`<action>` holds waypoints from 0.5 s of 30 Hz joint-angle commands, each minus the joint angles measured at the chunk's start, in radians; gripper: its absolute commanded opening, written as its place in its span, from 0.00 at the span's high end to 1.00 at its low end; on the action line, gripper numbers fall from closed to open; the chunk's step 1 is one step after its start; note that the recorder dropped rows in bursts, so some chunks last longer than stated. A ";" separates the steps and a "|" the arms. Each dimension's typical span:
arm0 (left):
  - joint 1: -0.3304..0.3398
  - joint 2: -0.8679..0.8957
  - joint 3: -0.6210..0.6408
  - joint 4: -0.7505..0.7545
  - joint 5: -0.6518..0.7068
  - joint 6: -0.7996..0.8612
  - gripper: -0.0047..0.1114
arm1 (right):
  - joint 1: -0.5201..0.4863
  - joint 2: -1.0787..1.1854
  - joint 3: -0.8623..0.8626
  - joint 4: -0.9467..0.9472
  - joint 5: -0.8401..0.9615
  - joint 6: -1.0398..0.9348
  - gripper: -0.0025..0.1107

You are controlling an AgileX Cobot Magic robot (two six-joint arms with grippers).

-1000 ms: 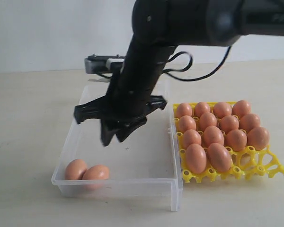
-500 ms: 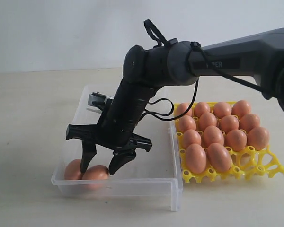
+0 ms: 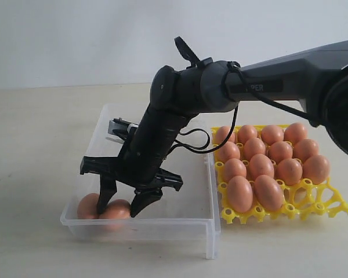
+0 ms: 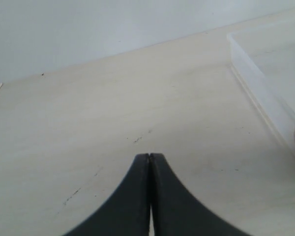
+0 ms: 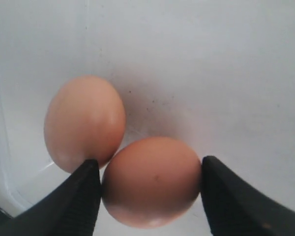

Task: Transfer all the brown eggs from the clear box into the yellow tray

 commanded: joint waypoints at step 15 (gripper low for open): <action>-0.001 -0.006 -0.004 -0.001 -0.007 0.002 0.96 | -0.005 -0.030 -0.010 -0.219 -0.134 -0.071 0.98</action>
